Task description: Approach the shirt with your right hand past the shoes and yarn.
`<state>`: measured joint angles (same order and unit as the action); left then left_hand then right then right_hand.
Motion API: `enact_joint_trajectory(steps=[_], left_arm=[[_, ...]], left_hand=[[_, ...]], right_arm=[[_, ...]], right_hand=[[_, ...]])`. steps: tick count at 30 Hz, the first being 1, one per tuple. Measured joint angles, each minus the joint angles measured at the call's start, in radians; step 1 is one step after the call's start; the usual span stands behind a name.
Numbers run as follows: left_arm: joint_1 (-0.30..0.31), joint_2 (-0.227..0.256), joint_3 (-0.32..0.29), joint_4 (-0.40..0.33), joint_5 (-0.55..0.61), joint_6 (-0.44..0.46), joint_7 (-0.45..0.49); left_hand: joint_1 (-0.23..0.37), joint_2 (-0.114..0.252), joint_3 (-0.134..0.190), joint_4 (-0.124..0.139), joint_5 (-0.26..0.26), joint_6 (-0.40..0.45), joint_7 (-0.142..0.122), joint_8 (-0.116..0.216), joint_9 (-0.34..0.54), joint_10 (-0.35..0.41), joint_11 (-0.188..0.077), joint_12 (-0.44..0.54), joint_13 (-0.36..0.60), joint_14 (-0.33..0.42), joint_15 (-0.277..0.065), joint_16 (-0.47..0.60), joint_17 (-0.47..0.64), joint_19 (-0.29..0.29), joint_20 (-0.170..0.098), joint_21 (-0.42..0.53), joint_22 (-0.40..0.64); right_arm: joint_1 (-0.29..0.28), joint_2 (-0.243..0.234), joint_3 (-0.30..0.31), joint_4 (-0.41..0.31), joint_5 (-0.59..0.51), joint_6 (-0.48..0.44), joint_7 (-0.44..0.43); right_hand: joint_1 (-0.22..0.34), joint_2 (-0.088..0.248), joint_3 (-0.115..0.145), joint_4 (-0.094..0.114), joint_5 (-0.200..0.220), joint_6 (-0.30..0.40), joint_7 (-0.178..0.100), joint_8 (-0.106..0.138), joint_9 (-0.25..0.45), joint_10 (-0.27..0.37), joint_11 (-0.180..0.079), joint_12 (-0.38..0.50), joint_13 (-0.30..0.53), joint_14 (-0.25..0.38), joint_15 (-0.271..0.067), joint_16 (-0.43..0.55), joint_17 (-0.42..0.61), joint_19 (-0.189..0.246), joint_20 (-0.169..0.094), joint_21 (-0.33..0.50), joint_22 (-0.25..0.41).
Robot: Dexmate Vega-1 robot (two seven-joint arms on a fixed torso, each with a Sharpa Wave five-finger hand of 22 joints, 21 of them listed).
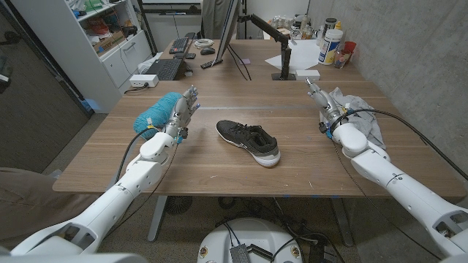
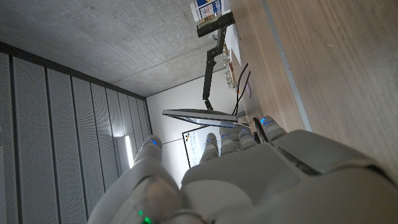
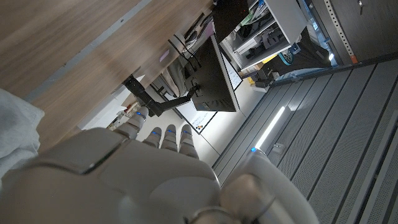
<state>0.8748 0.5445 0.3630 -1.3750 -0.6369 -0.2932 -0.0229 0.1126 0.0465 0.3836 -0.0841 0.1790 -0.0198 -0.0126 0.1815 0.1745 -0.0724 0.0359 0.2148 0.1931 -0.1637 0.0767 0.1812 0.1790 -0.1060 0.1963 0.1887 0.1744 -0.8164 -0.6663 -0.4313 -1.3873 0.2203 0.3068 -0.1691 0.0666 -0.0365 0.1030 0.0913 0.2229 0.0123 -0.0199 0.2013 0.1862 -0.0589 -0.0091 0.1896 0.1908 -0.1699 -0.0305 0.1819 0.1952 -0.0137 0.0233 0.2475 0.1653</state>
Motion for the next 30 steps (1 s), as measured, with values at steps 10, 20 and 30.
enact_joint_trajectory(steps=[10, 20, 30], left_arm=[[0.004, 0.007, -0.003, -0.007, -0.001, 0.0, -0.002], [0.01, 0.012, -0.005, -0.014, -0.002, 0.001, -0.003], [0.018, 0.016, -0.008, -0.019, -0.003, 0.001, -0.002]], left_hand=[[0.004, 0.004, 0.0, 0.0, 0.0, 0.0, 0.0, 0.0, 0.0, 0.0, 0.0, 0.0, 0.0, -0.003, 0.003, 0.0, 0.0, -0.007, -0.008, 0.0, 0.0], [0.004, 0.004, 0.0, 0.0, 0.0, 0.0, 0.0, 0.0, 0.0, 0.0, 0.0, 0.0, 0.0, -0.003, 0.003, 0.0, 0.0, -0.003, -0.011, 0.0, 0.0], [0.004, 0.004, 0.004, -0.004, 0.0, 0.0, 0.0, 0.0, 0.0, 0.0, 0.0, 0.0, 0.0, -0.003, 0.003, 0.0, 0.0, -0.003, -0.011, 0.0, 0.0]], right_arm=[[0.002, -0.037, -0.007, -0.025, -0.067, -0.025, -0.019], [0.01, -0.086, -0.027, -0.071, -0.213, -0.083, -0.076], [0.018, -0.133, -0.049, -0.119, -0.363, -0.163, -0.124]], right_hand=[[0.004, 0.004, 0.0, -0.009, 0.0, 0.004, -0.004, 0.0, 0.0, -0.006, -0.006, 0.0, 0.0, 0.0, 0.0, 0.004, 0.0, 0.0, 0.0, -0.004, 0.0], [0.009, -0.001, 0.0, -0.009, 0.0, 0.0, -0.011, 0.0, 0.0, -0.01, -0.009, 0.0, 0.0, 0.0, 0.0, 0.004, 0.0, 0.004, -0.004, -0.012, 0.0], [0.013, 0.002, -0.005, -0.013, 0.0, 0.0, -0.011, 0.0, 0.0, -0.009, -0.009, 0.0, 0.0, 0.0, 0.0, 0.004, -0.005, 0.004, -0.004, -0.012, 0.0]])
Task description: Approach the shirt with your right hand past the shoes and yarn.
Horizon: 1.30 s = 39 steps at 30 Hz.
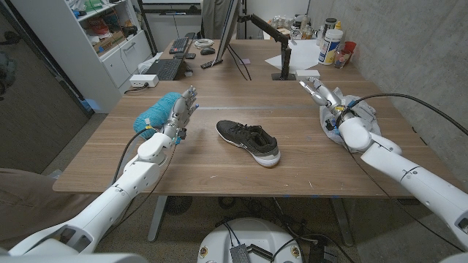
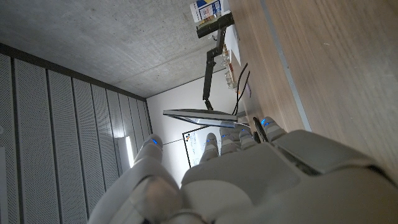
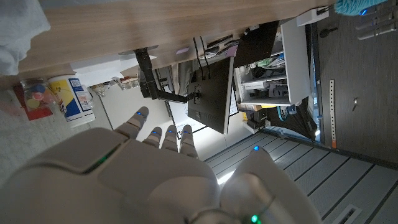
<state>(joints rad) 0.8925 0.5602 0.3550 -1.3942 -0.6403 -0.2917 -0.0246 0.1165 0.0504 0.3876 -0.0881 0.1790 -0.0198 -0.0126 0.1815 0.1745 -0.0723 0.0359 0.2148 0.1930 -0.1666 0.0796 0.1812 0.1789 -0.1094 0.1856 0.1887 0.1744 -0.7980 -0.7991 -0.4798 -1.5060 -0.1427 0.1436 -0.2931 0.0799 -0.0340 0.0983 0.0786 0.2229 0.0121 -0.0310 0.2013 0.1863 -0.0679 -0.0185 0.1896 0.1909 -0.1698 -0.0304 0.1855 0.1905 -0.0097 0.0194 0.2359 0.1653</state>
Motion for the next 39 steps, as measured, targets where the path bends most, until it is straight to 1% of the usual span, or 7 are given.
enact_joint_trajectory(steps=[2, 6, 14, 25, 32, 33, 39], left_arm=[[0.001, 0.0, 0.0, 0.0, 0.0, 0.0, 0.0], [0.001, 0.0, 0.0, 0.0, -0.001, 0.0, 0.0], [0.0, 0.0, 0.0, 0.004, -0.002, 0.0, -0.003], [0.002, 0.001, -0.003, 0.008, -0.006, 0.0, -0.004], [0.006, 0.003, -0.005, 0.008, -0.006, 0.0, -0.004], [0.006, 0.004, -0.005, 0.008, -0.007, 0.0, -0.004], [0.009, 0.005, -0.007, 0.008, -0.008, 0.0, -0.003]], left_hand=[[0.0, 0.0, 0.0, 0.0, 0.0, 0.0, 0.0, 0.0, 0.0, 0.0, 0.0, 0.0, 0.0, 0.0, 0.0, 0.0, 0.0, 0.0, 0.0, 0.0, 0.0], [0.0, 0.0, 0.0, 0.0, 0.0, 0.0, 0.0, 0.0, 0.0, 0.0, 0.0, 0.0, 0.0, 0.0, 0.0, 0.0, 0.0, 0.0, 0.0, 0.0, 0.0], [0.004, 0.004, 0.0, 0.0, 0.0, 0.0, 0.0, 0.0, 0.0, 0.0, 0.0, 0.0, 0.0, 0.0, 0.0, 0.0, 0.0, 0.0, 0.0, 0.0, 0.0], [0.004, 0.004, 0.0, 0.0, 0.0, 0.004, 0.004, -0.001, 0.0, 0.0, 0.0, 0.0, 0.0, 0.0, 0.0, 0.0, 0.0, 0.0, 0.0, 0.0, 0.0], [0.004, 0.004, 0.0, 0.0, 0.0, 0.004, 0.004, -0.001, 0.0, 0.0, 0.0, 0.0, 0.0, 0.0, 0.0, 0.0, 0.0, 0.0, 0.0, 0.0, 0.0], [0.004, 0.004, 0.0, 0.0, 0.0, 0.004, 0.004, -0.001, 0.0, 0.0, 0.0, 0.0, 0.0, 0.0, 0.0, 0.0, 0.0, 0.0, 0.0, 0.0, 0.0], [0.004, 0.004, 0.0, 0.0, 0.0, 0.004, 0.004, -0.001, 0.0, 0.0, 0.0, 0.0, 0.0, 0.0, 0.0, 0.0, 0.0, 0.0, 0.0, 0.0, 0.0]], right_arm=[[0.003, -0.009, -0.004, -0.007, -0.028, -0.015, -0.006], [0.008, -0.025, -0.011, -0.02, -0.073, -0.043, -0.015], [0.015, -0.057, -0.024, -0.047, -0.158, -0.099, -0.025], [0.023, -0.083, -0.042, -0.071, -0.237, -0.152, -0.029], [0.023, -0.083, -0.042, -0.071, -0.284, -0.182, -0.022], [0.037, -0.098, -0.057, -0.073, -0.29, -0.185, -0.02], [0.05, -0.109, -0.07, -0.069, -0.324, -0.207, -0.009]], right_hand=[[0.003, -0.003, 0.004, -0.004, 0.0, -0.003, -0.003, 0.0, 0.0, 0.005, -0.005, 0.0, 0.0, 0.0, 0.0, 0.0, 0.0, 0.0, 0.0, 0.0, 0.0], [0.005, -0.005, 0.004, -0.004, 0.0, -0.003, -0.003, -0.007, 0.0, 0.005, -0.005, 0.0, 0.0, 0.0, 0.0, 0.0, 0.0, 0.0, 0.0, -0.008, 0.0], [0.005, -0.005, 0.004, -0.004, 0.0, -0.007, -0.007, -0.007, 0.0, 0.005, -0.005, 0.0, 0.0, 0.0, 0.0, 0.0, 0.0, 0.0, 0.0, -0.008, 0.0], [0.005, -0.005, 0.004, -0.004, 0.0, -0.012, -0.012, -0.007, 0.0, 0.001, -0.008, 0.0, 0.0, 0.0, 0.0, 0.0, 0.0, 0.004, 0.004, -0.014, 0.0], [0.005, -0.005, 0.0, -0.008, 0.0, -0.015, -0.023, -0.007, 0.002, 0.001, -0.008, 0.0, 0.0, 0.0, 0.0, 0.0, 0.0, 0.004, 0.004, -0.014, 0.0], [0.005, -0.005, 0.0, -0.008, 0.0, -0.015, -0.023, -0.007, 0.002, 0.001, -0.008, 0.0, 0.0, 0.0, 0.0, 0.0, 0.0, 0.004, 0.004, -0.014, 0.0], [0.005, -0.005, 0.0, -0.008, 0.0, -0.021, -0.028, -0.007, 0.002, 0.001, -0.008, 0.0, 0.0, 0.0, 0.0, 0.0, 0.0, 0.004, 0.004, -0.022, 0.0]])
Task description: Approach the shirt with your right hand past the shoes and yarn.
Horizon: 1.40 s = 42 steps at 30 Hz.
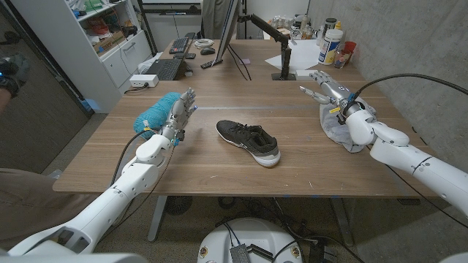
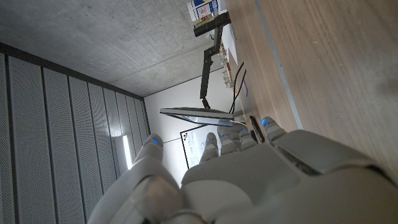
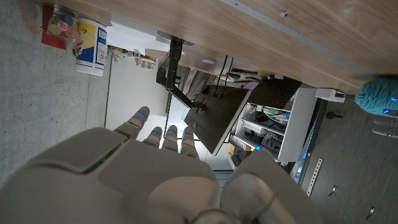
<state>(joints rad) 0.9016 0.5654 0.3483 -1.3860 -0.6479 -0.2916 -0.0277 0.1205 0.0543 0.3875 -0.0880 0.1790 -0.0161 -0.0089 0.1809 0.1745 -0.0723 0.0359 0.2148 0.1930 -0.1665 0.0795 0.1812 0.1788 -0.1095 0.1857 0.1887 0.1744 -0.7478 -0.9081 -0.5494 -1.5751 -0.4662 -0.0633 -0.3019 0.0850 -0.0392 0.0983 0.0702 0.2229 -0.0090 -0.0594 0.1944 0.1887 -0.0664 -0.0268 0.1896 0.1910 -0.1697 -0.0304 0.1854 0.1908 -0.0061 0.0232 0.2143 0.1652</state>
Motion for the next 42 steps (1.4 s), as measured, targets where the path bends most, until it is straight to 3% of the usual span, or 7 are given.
enact_joint_trajectory(steps=[42], left_arm=[[0.009, 0.006, -0.006, -0.017, 0.004, -0.003, 0.013]], left_hand=[[0.0, 0.0, 0.0, 0.0, 0.0, 0.0, 0.0, 0.0, 0.0, 0.0, 0.0, 0.0, 0.0, 0.0, 0.0, 0.0, 0.0, -0.005, -0.005, 0.0, 0.0]], right_arm=[[0.044, -0.01, -0.037, 0.101, -0.039, -0.066, -0.011]], right_hand=[[0.005, 0.005, -0.004, -0.004, 0.0, 0.014, -0.014, 0.0, 0.0, 0.0, -0.011, 0.0, 0.0, 0.0, 0.0, 0.008, 0.0, 0.005, 0.005, -0.008, 0.0]])
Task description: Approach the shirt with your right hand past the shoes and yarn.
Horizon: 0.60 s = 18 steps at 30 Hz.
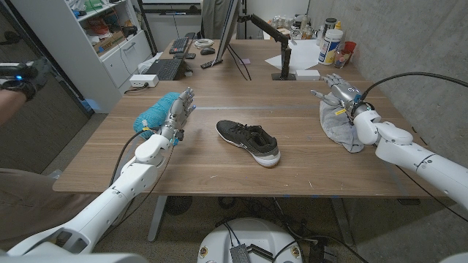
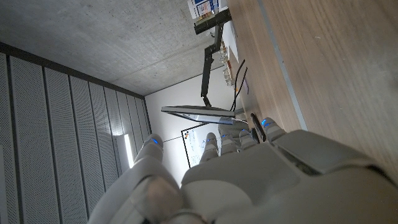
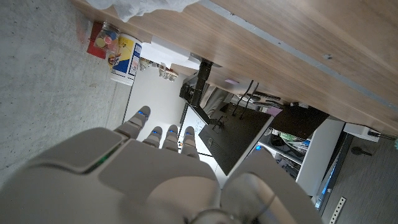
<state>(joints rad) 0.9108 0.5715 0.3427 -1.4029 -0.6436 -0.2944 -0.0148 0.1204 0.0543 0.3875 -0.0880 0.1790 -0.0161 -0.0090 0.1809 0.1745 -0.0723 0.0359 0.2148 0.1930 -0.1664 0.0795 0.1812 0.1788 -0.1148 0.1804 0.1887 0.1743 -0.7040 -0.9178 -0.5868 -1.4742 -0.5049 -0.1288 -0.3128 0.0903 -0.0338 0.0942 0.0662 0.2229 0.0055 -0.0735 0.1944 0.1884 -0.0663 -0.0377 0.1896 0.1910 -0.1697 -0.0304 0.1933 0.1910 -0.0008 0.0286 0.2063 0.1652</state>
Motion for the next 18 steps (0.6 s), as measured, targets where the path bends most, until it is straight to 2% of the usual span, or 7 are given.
enact_joint_trajectory(steps=[18], left_arm=[[0.006, 0.004, -0.002, -0.012, 0.001, 0.0, 0.007]], left_hand=[[0.0, 0.0, 0.0, 0.0, 0.0, 0.0, 0.0, 0.0, 0.0, 0.002, 0.002, 0.0, 0.0, 0.0, 0.0, 0.0, 0.0, 0.0, 0.0, 0.0, 0.0]], right_arm=[[0.014, 0.006, -0.012, 0.055, 0.031, -0.022, -0.008]], right_hand=[[0.0, 0.0, 0.0, 0.0, 0.0, 0.0, 0.0, 0.0, 0.0, 0.0, 0.0, 0.0, 0.0, 0.0, 0.0, 0.0, 0.0, 0.0, 0.0, -0.003, 0.0]])
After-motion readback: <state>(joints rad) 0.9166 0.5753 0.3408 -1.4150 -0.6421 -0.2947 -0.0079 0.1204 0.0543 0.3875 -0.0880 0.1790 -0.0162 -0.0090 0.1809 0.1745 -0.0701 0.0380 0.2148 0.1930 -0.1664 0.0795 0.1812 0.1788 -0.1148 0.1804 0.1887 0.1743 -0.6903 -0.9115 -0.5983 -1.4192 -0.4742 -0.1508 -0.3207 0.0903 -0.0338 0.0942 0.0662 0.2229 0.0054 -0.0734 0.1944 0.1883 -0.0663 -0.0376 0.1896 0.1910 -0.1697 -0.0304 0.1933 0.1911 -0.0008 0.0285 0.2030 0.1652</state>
